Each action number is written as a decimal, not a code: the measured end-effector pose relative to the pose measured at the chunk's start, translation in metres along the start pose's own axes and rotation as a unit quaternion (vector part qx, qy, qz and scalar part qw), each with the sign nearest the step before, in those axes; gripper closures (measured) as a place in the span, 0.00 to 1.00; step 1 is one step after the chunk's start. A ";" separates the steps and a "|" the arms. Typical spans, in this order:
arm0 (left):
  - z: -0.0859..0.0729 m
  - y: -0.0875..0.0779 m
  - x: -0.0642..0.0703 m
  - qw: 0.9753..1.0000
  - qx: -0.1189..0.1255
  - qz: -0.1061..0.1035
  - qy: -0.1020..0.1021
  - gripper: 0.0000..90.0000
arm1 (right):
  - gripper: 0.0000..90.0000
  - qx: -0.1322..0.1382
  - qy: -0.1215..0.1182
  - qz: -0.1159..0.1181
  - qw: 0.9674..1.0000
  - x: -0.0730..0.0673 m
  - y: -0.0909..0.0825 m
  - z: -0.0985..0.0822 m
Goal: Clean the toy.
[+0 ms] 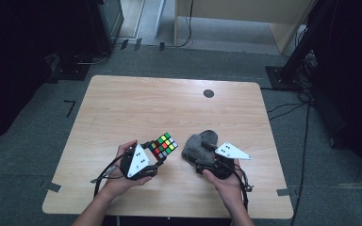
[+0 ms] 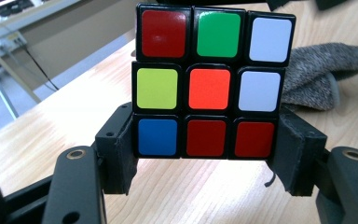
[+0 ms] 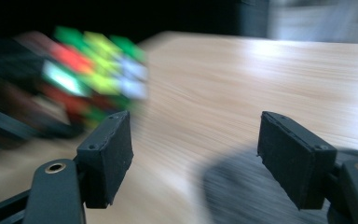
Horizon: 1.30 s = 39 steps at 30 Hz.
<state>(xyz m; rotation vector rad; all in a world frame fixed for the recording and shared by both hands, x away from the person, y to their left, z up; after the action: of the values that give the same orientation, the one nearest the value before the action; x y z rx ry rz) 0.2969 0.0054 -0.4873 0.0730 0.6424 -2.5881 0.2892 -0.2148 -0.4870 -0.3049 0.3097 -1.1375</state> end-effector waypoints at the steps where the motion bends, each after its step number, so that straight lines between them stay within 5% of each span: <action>1: 0.000 -0.001 -0.001 1.000 0.003 -0.002 -0.008 0.38 | 0.30 -0.012 -0.018 -0.025 0.999 0.005 0.003 -0.005; 2: 0.000 -0.001 -0.002 1.000 0.005 -0.003 -0.014 0.38 | 0.30 -0.027 -0.025 -0.042 0.998 0.009 0.007 -0.011; 3: 0.000 -0.001 -0.003 1.000 0.005 -0.005 -0.020 0.38 | 0.30 -0.073 0.004 -0.055 0.996 0.018 0.015 -0.024; 8: -0.001 0.000 -0.006 0.999 0.007 -0.018 -0.050 0.38 | 0.32 -0.128 -0.011 -0.071 0.989 0.019 0.027 -0.045; 15: -0.002 0.000 -0.008 0.998 0.005 -0.025 -0.062 0.38 | 0.34 -0.150 -0.061 -0.092 0.982 0.014 0.036 -0.057; 23: 0.000 -0.003 -0.008 0.996 0.018 -0.038 -0.077 0.38 | 0.41 -0.150 -0.053 -0.091 0.983 0.016 0.037 -0.062; 30: 0.000 -0.002 -0.008 0.996 0.016 -0.043 -0.078 0.38 | 0.75 -0.155 -0.054 -0.090 0.982 0.014 0.033 -0.060; 35: -0.001 0.000 -0.006 0.996 0.014 -0.052 -0.077 0.38 | 0.83 -0.154 -0.026 -0.065 0.986 0.015 0.027 -0.057; 39: -0.001 0.002 -0.002 0.996 0.005 -0.058 -0.068 0.38 | 0.84 -0.113 -0.001 -0.037 0.993 0.009 0.016 -0.039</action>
<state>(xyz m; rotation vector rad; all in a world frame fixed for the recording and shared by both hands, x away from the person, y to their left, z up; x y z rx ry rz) 0.3001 0.0051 -0.4893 -0.1405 0.5996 -2.6791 0.2911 -0.2202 -0.5301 -0.5206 0.4291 -1.1762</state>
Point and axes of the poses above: each handheld gripper's, and its own axes: y roughly forward along the jaws, z roughly out of its top, x roughly to its right, the point moved 6 cm from there along y, roughly forward along the jaws, and after that the axes turned 12 degrees about -z, right-handed, at the moved point
